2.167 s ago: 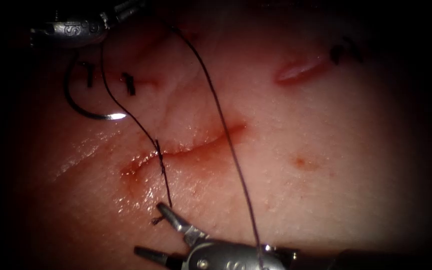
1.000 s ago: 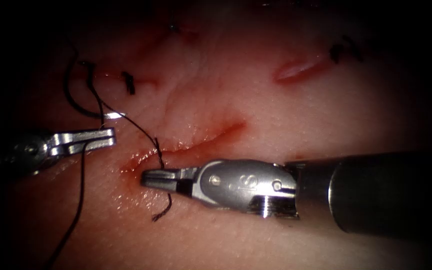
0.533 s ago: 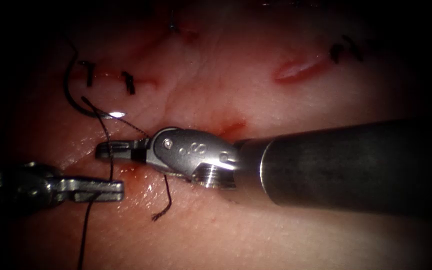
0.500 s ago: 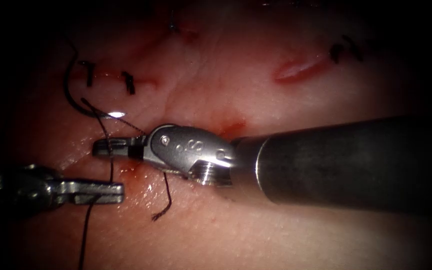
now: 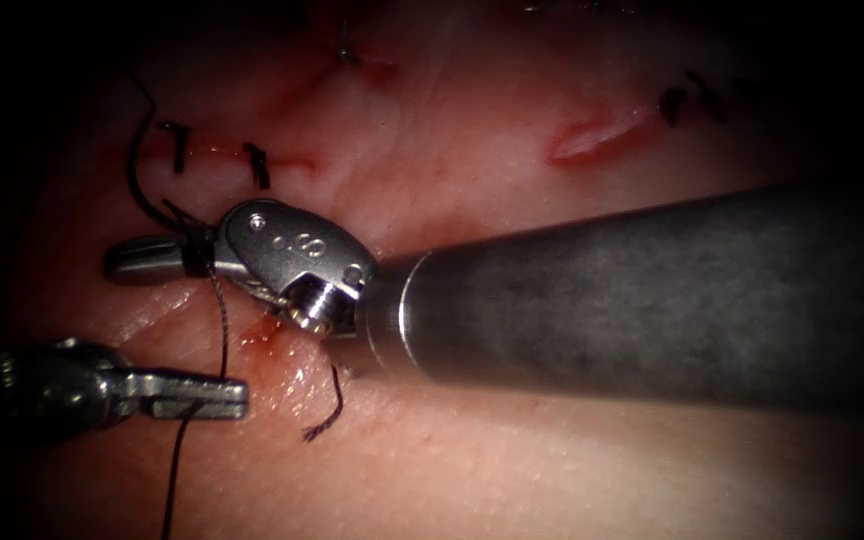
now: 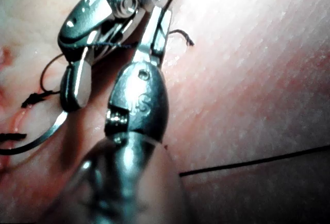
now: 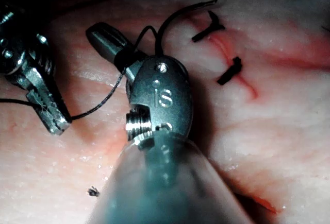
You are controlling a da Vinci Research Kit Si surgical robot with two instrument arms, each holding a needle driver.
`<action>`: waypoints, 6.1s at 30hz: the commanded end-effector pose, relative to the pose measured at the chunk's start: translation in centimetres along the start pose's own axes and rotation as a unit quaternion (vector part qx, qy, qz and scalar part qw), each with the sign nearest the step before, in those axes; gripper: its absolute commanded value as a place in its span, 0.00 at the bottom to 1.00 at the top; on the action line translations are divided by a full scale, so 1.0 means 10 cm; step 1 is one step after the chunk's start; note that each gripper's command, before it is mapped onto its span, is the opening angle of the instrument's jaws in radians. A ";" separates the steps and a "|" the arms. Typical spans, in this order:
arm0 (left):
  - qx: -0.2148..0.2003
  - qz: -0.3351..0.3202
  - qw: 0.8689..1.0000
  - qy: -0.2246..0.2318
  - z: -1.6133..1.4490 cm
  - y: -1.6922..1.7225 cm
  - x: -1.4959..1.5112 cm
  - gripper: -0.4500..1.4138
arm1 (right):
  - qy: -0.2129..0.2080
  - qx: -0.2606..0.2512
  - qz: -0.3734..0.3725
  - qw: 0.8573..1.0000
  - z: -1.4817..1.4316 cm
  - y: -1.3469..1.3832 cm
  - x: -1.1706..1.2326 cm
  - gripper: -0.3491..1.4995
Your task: Wound Closure
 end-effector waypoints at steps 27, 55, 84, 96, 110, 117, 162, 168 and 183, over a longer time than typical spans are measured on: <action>0.014 -0.019 0.999 -0.031 -0.038 -0.036 -0.078 0.00 | -0.012 0.181 0.016 0.983 -0.051 -0.025 0.034 0.00; 0.031 -0.013 0.998 -0.054 -0.033 -0.040 -0.108 0.00 | -0.308 0.309 -0.104 0.894 -0.053 -0.051 0.018 0.49; 0.033 -0.022 0.998 -0.058 -0.031 -0.019 -0.091 0.00 | -0.418 0.303 -0.135 0.846 -0.043 -0.062 0.000 0.00; 0.021 -0.012 0.996 -0.088 -0.011 0.026 -0.085 0.00 | -0.370 0.245 -0.126 0.887 -0.058 -0.026 0.053 0.00; -0.028 -0.025 0.997 -0.063 0.056 0.089 -0.027 0.00 | -0.342 0.185 -0.111 0.915 -0.082 0.015 0.049 0.00; -0.040 -0.025 0.997 -0.053 0.077 0.101 0.001 0.00 | -0.354 0.153 -0.110 0.916 -0.086 0.029 0.031 0.00; -0.281 -0.076 0.954 0.065 0.147 0.223 0.062 0.00 | -0.290 -0.035 -0.059 0.955 -0.074 0.056 0.038 0.00; -0.337 -0.071 0.935 0.090 0.154 0.243 0.074 0.00 | -0.290 -0.045 -0.055 0.954 -0.073 0.058 0.040 0.00; -0.405 -0.057 0.906 0.112 0.168 0.278 0.072 0.00 | -0.292 -0.064 -0.059 0.952 -0.075 0.063 0.045 0.00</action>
